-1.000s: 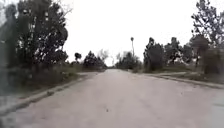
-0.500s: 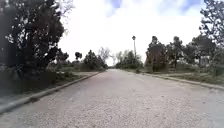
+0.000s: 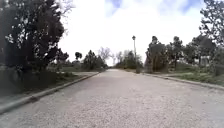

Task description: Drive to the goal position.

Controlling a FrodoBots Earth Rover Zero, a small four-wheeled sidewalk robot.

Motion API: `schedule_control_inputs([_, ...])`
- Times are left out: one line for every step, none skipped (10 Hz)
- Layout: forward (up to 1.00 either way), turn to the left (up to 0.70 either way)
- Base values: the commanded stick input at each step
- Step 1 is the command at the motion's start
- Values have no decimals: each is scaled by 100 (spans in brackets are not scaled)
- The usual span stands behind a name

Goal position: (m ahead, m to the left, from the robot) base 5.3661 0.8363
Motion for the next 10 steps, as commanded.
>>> schedule_control_inputs([48,0])
schedule_control_inputs([70,0])
schedule_control_inputs([70,0])
schedule_control_inputs([70,0])
schedule_control_inputs([70,0])
schedule_control_inputs([70,0])
schedule_control_inputs([70,0])
schedule_control_inputs([70,0])
schedule_control_inputs([70,0])
schedule_control_inputs([70,0])
